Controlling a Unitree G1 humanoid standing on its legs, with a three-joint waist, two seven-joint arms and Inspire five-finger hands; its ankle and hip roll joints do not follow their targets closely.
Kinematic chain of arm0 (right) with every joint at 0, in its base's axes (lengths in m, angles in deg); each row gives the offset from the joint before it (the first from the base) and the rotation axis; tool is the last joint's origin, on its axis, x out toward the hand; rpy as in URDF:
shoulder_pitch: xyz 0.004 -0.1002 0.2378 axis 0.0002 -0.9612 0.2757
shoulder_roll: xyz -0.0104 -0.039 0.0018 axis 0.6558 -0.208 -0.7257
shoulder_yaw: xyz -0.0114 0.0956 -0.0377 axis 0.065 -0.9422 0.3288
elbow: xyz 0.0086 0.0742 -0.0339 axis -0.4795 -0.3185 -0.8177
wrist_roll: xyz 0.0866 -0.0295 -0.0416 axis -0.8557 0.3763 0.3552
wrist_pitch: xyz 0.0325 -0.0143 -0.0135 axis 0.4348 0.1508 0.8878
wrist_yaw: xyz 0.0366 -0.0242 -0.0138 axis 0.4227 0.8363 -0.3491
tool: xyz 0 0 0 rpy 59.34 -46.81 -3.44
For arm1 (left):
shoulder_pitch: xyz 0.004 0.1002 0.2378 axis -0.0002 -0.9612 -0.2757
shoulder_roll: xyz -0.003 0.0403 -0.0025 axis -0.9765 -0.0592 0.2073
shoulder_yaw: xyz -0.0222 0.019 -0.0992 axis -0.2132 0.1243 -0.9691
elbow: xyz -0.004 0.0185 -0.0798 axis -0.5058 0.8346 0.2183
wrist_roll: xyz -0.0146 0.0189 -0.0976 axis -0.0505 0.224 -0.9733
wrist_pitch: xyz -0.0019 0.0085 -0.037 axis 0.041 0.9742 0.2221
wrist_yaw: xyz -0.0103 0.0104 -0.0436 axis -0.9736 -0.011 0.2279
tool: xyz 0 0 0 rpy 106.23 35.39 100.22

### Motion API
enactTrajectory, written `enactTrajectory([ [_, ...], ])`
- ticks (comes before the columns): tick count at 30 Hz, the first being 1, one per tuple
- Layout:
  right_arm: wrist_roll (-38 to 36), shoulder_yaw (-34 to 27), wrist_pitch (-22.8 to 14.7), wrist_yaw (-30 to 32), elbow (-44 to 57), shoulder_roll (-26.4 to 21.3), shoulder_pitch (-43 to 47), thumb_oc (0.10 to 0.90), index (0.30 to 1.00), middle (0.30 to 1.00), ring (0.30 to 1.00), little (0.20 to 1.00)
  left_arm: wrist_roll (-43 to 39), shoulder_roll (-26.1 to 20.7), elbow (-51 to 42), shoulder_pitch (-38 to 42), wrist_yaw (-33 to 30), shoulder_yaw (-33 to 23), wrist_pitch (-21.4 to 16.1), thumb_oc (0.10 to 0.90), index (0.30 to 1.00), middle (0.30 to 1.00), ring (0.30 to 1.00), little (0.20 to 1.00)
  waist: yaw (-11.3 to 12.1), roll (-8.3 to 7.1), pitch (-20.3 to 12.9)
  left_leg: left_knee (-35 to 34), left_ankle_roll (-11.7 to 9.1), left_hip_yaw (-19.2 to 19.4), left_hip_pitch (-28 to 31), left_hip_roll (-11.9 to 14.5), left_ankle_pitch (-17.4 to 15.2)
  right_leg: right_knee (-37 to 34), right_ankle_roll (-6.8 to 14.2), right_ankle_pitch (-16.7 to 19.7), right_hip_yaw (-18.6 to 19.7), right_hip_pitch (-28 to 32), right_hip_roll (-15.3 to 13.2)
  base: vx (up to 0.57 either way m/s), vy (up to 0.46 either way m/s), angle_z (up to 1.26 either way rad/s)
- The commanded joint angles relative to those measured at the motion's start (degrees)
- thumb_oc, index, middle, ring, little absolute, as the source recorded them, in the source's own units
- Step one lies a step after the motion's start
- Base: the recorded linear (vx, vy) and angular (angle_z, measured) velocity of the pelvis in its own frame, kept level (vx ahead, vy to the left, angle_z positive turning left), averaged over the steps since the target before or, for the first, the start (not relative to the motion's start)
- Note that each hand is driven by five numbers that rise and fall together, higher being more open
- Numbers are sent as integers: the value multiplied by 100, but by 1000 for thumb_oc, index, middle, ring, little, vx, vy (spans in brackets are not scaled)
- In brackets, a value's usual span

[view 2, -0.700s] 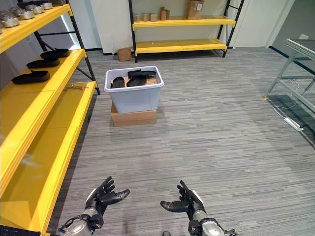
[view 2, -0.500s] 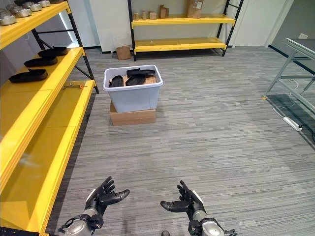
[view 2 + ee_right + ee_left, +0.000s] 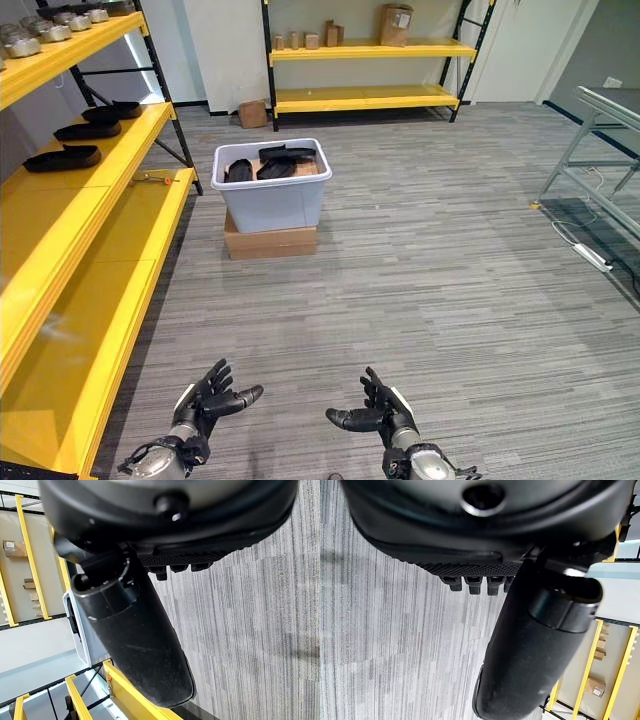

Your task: Move parts from the plastic box to the shelf.

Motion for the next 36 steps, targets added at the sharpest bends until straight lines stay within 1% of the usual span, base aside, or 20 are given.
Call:
enactTrajectory([
  [1,-70,-28,-475,-70,268,19,346,900,1000,1000,1000,1000,-69,-64,-95,497,87,-174,-494,900,1000,1000,1000,1000,63,-194,-118,-19,-128,-53,9,28,-4,46,288,-80,14,159,-144,0,0,0],
  [8,-59,-29,-462,-64,280,0,344,900,1000,1000,1000,1000,-76,-75,-144,479,68,-182,-485,900,1000,1000,1000,1000,66,-191,-114,-19,-128,-56,-4,22,2,46,287,-69,17,147,-151,0,0,0],
  [10,-70,-25,-461,-62,320,-5,341,900,1000,1000,1000,1000,-255,-27,-127,469,76,-183,-457,900,1000,1000,1000,1000,59,-192,-115,-19,-122,-67,-6,18,0,46,282,-68,20,148,-149,0,0,0],
  [13,-49,-10,-451,-66,324,-7,348,900,1000,1000,1000,1000,-247,-42,-150,483,81,-186,-465,900,1000,1000,1000,1000,56,-189,-98,-19,-113,-77,0,19,-4,53,279,-55,31,152,-159,0,0,0],
  [19,27,-5,-455,-59,307,-59,441,900,1000,1000,1000,1000,-152,-100,-193,541,70,-197,-491,900,1000,1000,1000,1000,69,-176,-12,-19,-46,-48,68,37,14,316,239,-164,83,32,-159,-14,3,0],
  [20,52,34,-479,-50,263,-88,562,900,1000,1000,1000,1000,-171,-115,-211,575,73,-211,-511,900,1000,1000,1000,1000,123,-217,92,301,14,-118,-122,-25,-90,443,239,-157,186,-93,-171,-103,23,-4],
  [21,47,54,-482,-49,222,-87,625,900,1000,1000,1000,1000,-184,-111,-200,600,73,-217,-514,900,1000,1000,1000,1000,143,-235,115,465,36,-117,-236,-44,-163,520,241,-157,216,-178,-182,-115,39,-11],
  [25,0,50,-480,-70,195,-73,708,900,1000,1000,1000,1000,-216,-139,-239,628,81,-243,-518,900,1000,1000,1000,1000,177,-236,154,762,167,-76,-383,-117,-353,867,275,-278,263,-357,-230,-28,70,-19],
  [26,0,50,-480,-71,195,-73,709,900,1000,1000,1000,1000,-216,-139,-240,628,81,-243,-517,900,1000,1000,1000,1000,177,-237,152,771,168,-76,-391,-118,-358,876,276,-283,263,-364,-231,-26,118,-6],
  [27,-11,64,-476,-67,154,-44,758,900,1000,1000,1000,1000,-181,-158,-245,662,78,-239,-521,900,1000,1000,1000,1000,162,-217,193,856,245,-96,-434,-174,-434,1144,302,-370,272,-482,-276,-29,150,-1],
  [29,0,81,-466,-71,145,11,772,900,1000,1000,1000,1000,-110,-188,-264,722,78,-224,-507,900,1000,1000,1000,1000,145,-192,246,921,335,-149,-458,-264,-509,1627,366,-481,260,-687,-349,-33,176,-1],
  [30,30,87,-462,-80,163,31,768,900,1000,1000,1000,1000,-47,-203,-273,738,78,-216,-505,900,1000,1000,1000,1000,132,-186,283,933,384,-171,-447,-299,-525,1932,390,-382,267,-844,-371,-21,86,2],
  [31,31,87,-461,-80,163,32,769,900,1000,1000,1000,1000,-47,-203,-273,738,78,-216,-505,900,1000,1000,1000,1000,134,-190,275,937,386,-169,-459,-303,-525,1953,391,-392,272,-865,-374,-33,145,12],
  [32,66,73,-467,-91,154,63,749,900,1000,1000,1000,1000,55,-234,-289,764,85,-203,-496,900,1000,1000,1000,1000,102,-190,365,953,481,-197,-423,-390,-547,2804,437,117,322,-1257,-437,-23,157,14],
  [33,54,60,-476,-93,195,66,720,900,1000,1000,1000,1000,76,-254,-309,765,90,-193,-498,900,1000,1000,1000,1000,77,-188,415,966,515,-209,-393,-427,-560,3130,416,346,331,-1424,-457,-24,157,16],
  [34,54,60,-476,-93,196,66,720,900,1000,1000,1000,1000,77,-254,-310,765,90,-193,-497,900,1000,1000,1000,1000,78,-192,412,968,516,-207,-398,-431,-560,3142,418,341,335,-1434,-460,-13,95,9],
  [35,50,44,-486,-100,221,65,699,900,1000,1000,1000,1000,103,-288,-307,785,105,-165,-488,900,1000,1000,1000,1000,41,-164,474,985,540,-252,-382,-425,-548,3482,383,375,334,-1577,-393,44,101,23],
  [36,54,-3,-493,-101,225,65,650,900,1000,1000,1000,1000,161,-286,-288,776,135,-170,-475,900,1000,1000,1000,1000,20,-145,485,963,571,-283,-280,-456,-608,3501,333,247,113,-1782,-366,117,119,18],
])
